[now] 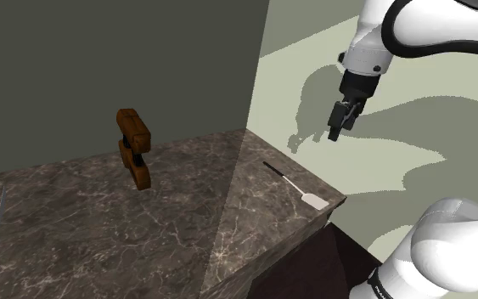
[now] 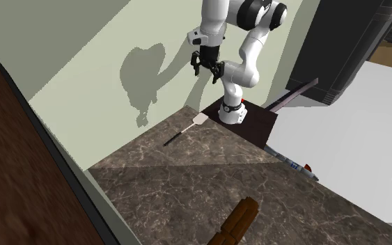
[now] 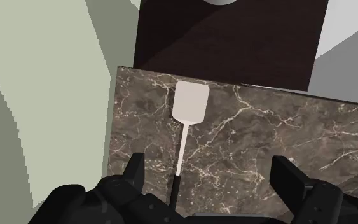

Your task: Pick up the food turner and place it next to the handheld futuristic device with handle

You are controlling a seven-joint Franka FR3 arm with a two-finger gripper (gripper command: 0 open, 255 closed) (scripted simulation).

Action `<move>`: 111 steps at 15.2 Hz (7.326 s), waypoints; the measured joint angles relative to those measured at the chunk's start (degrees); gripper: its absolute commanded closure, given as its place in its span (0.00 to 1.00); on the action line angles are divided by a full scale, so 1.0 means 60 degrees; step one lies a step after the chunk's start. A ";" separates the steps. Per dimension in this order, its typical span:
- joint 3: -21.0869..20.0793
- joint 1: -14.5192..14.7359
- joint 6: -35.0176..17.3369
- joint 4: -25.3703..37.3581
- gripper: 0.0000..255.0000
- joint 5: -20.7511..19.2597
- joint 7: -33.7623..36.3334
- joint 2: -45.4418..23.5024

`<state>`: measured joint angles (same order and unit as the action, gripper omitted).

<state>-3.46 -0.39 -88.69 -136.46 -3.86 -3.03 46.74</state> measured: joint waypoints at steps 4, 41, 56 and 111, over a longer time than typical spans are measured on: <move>0.0114 -0.0067 -0.0792 -0.0536 0.00 0.0031 0.0072 -0.0186; 0.0948 -0.0423 -0.8516 -0.3204 1.00 0.0489 0.0308 -0.4502; 0.0917 -0.0429 -0.6791 -0.2445 1.00 0.0483 0.0327 -0.3530; -0.0938 0.0362 -0.1592 0.5702 1.00 0.0695 0.2824 -0.6485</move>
<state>-9.09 1.79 -98.24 -102.25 0.30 13.92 7.83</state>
